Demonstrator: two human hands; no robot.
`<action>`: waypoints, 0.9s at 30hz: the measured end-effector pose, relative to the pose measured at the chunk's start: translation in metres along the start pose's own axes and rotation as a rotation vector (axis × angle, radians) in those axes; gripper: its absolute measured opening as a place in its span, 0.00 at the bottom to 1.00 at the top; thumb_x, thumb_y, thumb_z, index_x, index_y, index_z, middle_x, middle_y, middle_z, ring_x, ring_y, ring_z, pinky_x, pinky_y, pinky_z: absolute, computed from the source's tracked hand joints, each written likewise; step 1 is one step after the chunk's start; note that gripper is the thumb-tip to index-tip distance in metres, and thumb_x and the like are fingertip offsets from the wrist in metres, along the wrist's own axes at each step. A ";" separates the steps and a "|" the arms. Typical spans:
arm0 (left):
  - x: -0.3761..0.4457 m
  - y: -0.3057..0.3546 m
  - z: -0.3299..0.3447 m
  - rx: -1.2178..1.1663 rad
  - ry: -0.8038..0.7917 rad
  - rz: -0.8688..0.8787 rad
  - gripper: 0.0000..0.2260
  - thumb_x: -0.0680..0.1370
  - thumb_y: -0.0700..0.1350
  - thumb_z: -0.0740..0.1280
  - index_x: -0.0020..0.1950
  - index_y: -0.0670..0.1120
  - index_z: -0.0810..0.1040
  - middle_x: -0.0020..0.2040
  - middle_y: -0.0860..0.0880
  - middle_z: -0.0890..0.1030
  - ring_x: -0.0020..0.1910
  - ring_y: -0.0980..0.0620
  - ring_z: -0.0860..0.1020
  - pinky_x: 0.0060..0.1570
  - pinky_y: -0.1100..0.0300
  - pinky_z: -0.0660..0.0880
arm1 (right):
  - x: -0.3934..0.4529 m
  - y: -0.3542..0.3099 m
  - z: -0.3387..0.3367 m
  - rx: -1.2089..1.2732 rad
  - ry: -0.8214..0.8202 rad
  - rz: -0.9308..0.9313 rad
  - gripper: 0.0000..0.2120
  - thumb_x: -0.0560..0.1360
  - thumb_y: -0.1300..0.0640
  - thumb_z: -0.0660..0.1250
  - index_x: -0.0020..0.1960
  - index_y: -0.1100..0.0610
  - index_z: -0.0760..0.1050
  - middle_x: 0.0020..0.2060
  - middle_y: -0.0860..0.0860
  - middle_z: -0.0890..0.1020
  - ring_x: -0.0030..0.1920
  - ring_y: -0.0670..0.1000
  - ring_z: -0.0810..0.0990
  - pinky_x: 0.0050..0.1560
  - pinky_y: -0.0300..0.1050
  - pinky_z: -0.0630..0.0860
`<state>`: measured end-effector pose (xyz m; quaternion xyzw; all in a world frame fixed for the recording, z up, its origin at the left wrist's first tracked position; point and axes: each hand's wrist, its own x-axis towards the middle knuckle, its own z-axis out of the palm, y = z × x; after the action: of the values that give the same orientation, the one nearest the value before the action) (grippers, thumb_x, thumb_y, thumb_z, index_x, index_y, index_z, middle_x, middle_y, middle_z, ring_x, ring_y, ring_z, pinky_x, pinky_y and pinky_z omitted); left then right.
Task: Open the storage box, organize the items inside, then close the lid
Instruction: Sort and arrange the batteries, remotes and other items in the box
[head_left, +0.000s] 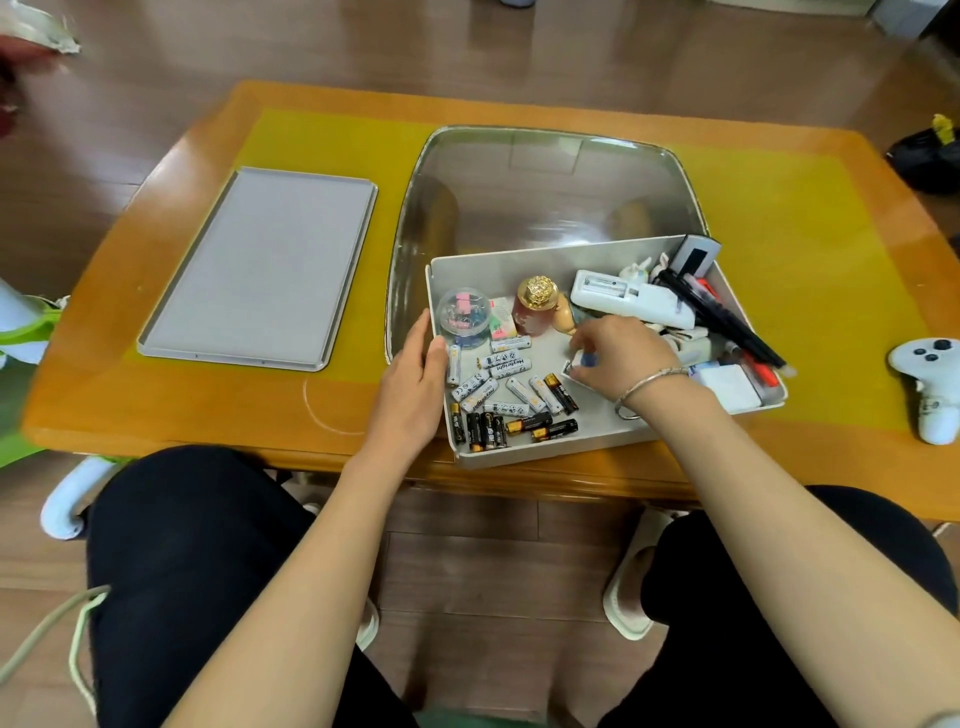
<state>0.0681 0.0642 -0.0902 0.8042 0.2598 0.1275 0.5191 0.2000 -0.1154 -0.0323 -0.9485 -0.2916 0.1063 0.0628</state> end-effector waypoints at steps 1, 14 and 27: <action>0.000 0.000 0.000 0.003 -0.003 -0.008 0.22 0.83 0.54 0.51 0.77 0.54 0.58 0.73 0.52 0.69 0.70 0.53 0.67 0.61 0.58 0.69 | 0.002 0.000 0.001 -0.015 -0.029 -0.009 0.10 0.71 0.58 0.69 0.52 0.52 0.79 0.48 0.53 0.80 0.51 0.55 0.78 0.49 0.47 0.75; -0.001 -0.001 0.000 -0.037 -0.009 -0.002 0.21 0.83 0.54 0.51 0.77 0.54 0.59 0.71 0.52 0.70 0.69 0.53 0.68 0.60 0.58 0.69 | -0.017 0.065 -0.035 0.381 0.502 0.172 0.10 0.72 0.51 0.70 0.48 0.55 0.81 0.41 0.55 0.82 0.42 0.55 0.79 0.45 0.47 0.74; -0.003 0.005 -0.002 -0.027 -0.016 -0.014 0.21 0.83 0.54 0.51 0.77 0.55 0.59 0.71 0.51 0.71 0.68 0.52 0.69 0.65 0.46 0.71 | 0.020 0.094 -0.040 0.115 0.469 0.281 0.22 0.68 0.54 0.75 0.59 0.58 0.76 0.54 0.59 0.78 0.56 0.60 0.74 0.55 0.53 0.70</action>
<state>0.0664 0.0623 -0.0852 0.7964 0.2595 0.1207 0.5328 0.2765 -0.1837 -0.0142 -0.9732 -0.1283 -0.0920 0.1670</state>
